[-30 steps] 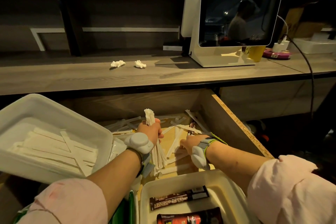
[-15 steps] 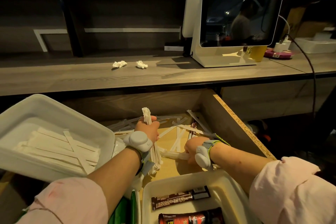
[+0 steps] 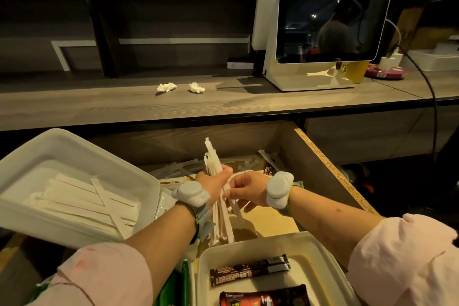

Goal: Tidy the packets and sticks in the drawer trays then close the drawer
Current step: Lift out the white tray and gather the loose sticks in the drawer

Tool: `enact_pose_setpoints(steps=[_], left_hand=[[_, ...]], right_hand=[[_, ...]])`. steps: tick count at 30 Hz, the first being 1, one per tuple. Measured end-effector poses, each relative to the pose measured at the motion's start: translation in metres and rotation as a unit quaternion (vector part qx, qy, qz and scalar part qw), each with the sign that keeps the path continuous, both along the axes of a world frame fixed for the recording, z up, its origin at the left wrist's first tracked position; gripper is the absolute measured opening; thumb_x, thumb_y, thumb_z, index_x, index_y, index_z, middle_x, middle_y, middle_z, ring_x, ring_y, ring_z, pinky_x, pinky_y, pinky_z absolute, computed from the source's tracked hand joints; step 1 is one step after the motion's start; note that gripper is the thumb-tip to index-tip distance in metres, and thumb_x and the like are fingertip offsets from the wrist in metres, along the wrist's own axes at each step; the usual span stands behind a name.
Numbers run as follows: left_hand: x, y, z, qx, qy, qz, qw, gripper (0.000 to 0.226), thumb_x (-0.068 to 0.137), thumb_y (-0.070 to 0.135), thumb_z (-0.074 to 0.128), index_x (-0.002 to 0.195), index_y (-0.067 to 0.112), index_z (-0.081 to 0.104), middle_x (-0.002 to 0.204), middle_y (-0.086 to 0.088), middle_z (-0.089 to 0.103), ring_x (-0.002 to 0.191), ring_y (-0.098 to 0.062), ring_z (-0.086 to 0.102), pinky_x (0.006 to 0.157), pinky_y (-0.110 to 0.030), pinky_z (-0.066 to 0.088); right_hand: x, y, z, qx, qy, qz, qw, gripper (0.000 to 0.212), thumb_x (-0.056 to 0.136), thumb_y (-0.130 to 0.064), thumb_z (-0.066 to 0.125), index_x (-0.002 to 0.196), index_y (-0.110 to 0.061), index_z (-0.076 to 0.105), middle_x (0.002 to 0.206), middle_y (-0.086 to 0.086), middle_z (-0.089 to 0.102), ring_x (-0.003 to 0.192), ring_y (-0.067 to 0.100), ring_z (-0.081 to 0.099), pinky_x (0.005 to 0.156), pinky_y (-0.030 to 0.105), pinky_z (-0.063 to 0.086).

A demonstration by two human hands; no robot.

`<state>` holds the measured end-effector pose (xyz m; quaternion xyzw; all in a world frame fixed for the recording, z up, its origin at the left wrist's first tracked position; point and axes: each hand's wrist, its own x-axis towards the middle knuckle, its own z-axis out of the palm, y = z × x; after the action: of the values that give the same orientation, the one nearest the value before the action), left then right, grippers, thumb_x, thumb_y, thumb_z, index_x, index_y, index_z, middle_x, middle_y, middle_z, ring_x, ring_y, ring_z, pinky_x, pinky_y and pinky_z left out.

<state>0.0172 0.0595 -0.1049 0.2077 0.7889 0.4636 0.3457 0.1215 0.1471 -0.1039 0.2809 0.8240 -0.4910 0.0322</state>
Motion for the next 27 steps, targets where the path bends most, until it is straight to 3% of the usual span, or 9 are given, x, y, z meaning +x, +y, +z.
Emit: enact_pose_setpoints(steps=[3, 7, 10, 14, 16, 18, 21, 25, 27], left_hand=[[0.0, -0.003, 0.001, 0.017, 0.033, -0.004, 0.999, 0.049, 0.085, 0.054, 0.053, 0.115, 0.015, 0.056, 0.105, -0.011, 0.064, 0.096, -0.029, 0.061, 0.09, -0.037, 0.049], [0.017, 0.001, 0.003, 0.133, 0.033, -0.065, 0.988, 0.009, 0.09, 0.026, 0.058, 0.095, 0.02, 0.063, 0.088, 0.0, 0.072, 0.083, -0.016, 0.064, 0.067, -0.025, 0.047], [0.029, 0.003, -0.003, 0.118, 0.016, -0.104, 0.987, 0.013, 0.085, 0.014, 0.066, 0.097, 0.012, 0.061, 0.08, -0.004, 0.067, 0.069, -0.008, 0.067, 0.068, -0.021, 0.053], [0.042, 0.002, -0.013, 0.029, 0.103, -0.111, 0.988, 0.044, 0.086, 0.035, 0.061, 0.12, 0.008, 0.055, 0.121, -0.009, 0.061, 0.112, -0.025, 0.057, 0.09, -0.028, 0.043], [0.031, 0.008, -0.045, -0.06, 0.156, -0.197, 0.966, 0.049, 0.093, 0.025, 0.052, 0.119, -0.016, 0.045, 0.133, -0.014, 0.051, 0.124, -0.024, 0.051, 0.101, -0.025, 0.04], [0.022, 0.01, -0.06, 0.012, 0.111, -0.164, 0.98, 0.042, 0.092, 0.011, 0.055, 0.123, -0.013, 0.038, 0.133, -0.017, 0.051, 0.12, -0.03, 0.054, 0.096, -0.029, 0.047], [0.029, 0.004, -0.007, 0.011, -0.016, -0.052, 0.998, 0.018, 0.087, 0.017, 0.063, 0.099, 0.005, 0.057, 0.093, -0.015, 0.067, 0.078, -0.028, 0.066, 0.074, -0.041, 0.054], [0.004, -0.004, 0.02, 0.161, -0.045, 0.035, 0.985, 0.047, 0.084, 0.05, 0.059, 0.052, 0.016, 0.057, 0.051, -0.002, 0.058, 0.055, -0.022, 0.056, 0.071, -0.037, 0.049], [-0.005, -0.006, 0.034, 0.239, -0.123, 0.084, 0.959, 0.044, 0.083, 0.048, 0.062, 0.051, 0.02, 0.051, 0.039, 0.002, 0.047, 0.041, -0.016, 0.047, 0.06, -0.033, 0.045]], right_hand=[[0.0, 0.009, 0.009, 0.104, -0.063, -0.039, 0.992, 0.037, 0.095, -0.038, 0.049, 0.116, -0.011, 0.061, 0.108, 0.005, 0.07, 0.085, 0.016, 0.065, 0.083, 0.033, 0.053], [0.006, 0.017, 0.035, 0.142, 0.203, -0.169, 0.954, 0.039, 0.097, -0.033, 0.047, 0.133, -0.017, 0.05, 0.128, 0.003, 0.059, 0.115, 0.017, 0.058, 0.096, 0.031, 0.048], [0.01, 0.004, 0.059, 0.14, 0.317, -0.09, 0.934, 0.041, 0.098, -0.03, 0.044, 0.139, -0.029, 0.042, 0.141, -0.008, 0.047, 0.123, 0.002, 0.043, 0.1, 0.022, 0.041], [0.002, -0.006, 0.043, 0.255, 0.163, 0.019, 0.953, 0.04, 0.1, -0.037, 0.037, 0.135, -0.024, 0.051, 0.14, -0.002, 0.052, 0.129, 0.011, 0.046, 0.106, 0.027, 0.037], [0.0, -0.008, 0.024, 0.186, 0.05, 0.023, 0.981, 0.05, 0.097, -0.05, 0.033, 0.137, -0.025, 0.049, 0.138, 0.001, 0.054, 0.128, 0.02, 0.049, 0.105, 0.032, 0.037], [0.001, -0.01, 0.017, 0.095, 0.047, -0.002, 0.994, 0.053, 0.096, -0.054, 0.031, 0.141, -0.029, 0.042, 0.144, -0.001, 0.048, 0.132, 0.021, 0.045, 0.105, 0.029, 0.032], [0.002, -0.004, 0.026, -0.034, 0.164, -0.114, 0.979, 0.052, 0.099, -0.047, 0.028, 0.146, -0.026, 0.035, 0.149, -0.002, 0.041, 0.136, 0.019, 0.041, 0.099, 0.025, 0.029], [0.005, -0.012, 0.03, -0.099, 0.159, -0.15, 0.971, 0.06, 0.095, -0.056, 0.028, 0.142, -0.021, 0.039, 0.14, 0.004, 0.052, 0.121, 0.02, 0.053, 0.096, 0.037, 0.041], [0.0, -0.023, 0.03, -0.149, 0.16, -0.121, 0.968, 0.059, 0.095, -0.057, 0.029, 0.14, -0.021, 0.04, 0.14, 0.005, 0.051, 0.121, 0.02, 0.052, 0.1, 0.039, 0.041]])
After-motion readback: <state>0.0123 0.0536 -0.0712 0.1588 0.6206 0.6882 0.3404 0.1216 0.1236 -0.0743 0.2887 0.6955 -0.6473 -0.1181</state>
